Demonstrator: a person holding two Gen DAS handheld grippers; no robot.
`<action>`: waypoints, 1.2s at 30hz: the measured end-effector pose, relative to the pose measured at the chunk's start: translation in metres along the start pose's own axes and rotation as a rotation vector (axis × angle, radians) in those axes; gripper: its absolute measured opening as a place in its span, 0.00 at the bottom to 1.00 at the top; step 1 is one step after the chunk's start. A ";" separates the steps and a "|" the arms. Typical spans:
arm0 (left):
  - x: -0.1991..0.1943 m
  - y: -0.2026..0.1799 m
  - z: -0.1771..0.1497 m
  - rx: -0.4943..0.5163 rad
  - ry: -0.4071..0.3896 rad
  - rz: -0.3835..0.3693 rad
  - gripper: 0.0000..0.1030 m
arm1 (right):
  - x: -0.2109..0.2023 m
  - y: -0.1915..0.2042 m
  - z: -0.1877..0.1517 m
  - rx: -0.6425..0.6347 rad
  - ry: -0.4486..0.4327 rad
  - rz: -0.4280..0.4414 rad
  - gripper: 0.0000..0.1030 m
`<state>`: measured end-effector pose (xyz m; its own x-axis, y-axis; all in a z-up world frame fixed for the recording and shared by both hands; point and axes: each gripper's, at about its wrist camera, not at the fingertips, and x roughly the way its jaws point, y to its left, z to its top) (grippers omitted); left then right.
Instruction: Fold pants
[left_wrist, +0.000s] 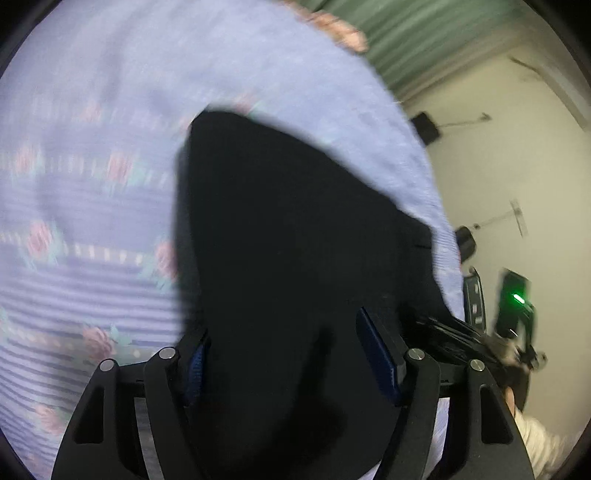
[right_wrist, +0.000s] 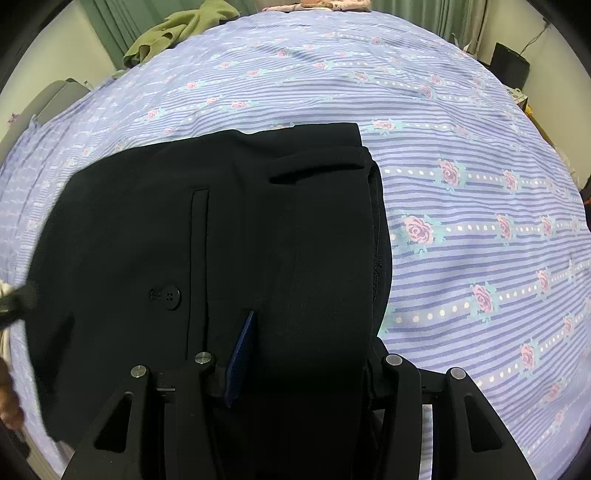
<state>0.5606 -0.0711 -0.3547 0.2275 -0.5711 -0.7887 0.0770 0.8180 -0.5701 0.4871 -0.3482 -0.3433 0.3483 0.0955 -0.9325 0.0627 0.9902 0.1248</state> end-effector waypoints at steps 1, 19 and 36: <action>0.009 0.004 0.002 -0.031 0.013 -0.004 0.64 | 0.000 0.002 0.000 -0.004 -0.001 -0.002 0.47; -0.070 -0.072 -0.047 0.155 -0.135 0.179 0.12 | -0.092 0.022 -0.021 -0.025 -0.123 0.043 0.24; -0.297 -0.125 -0.199 0.241 -0.280 0.216 0.10 | -0.290 0.106 -0.153 -0.064 -0.167 0.106 0.24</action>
<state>0.2900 -0.0178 -0.0953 0.5158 -0.3711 -0.7721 0.2156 0.9285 -0.3023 0.2493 -0.2556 -0.1112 0.5008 0.1860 -0.8453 -0.0402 0.9806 0.1920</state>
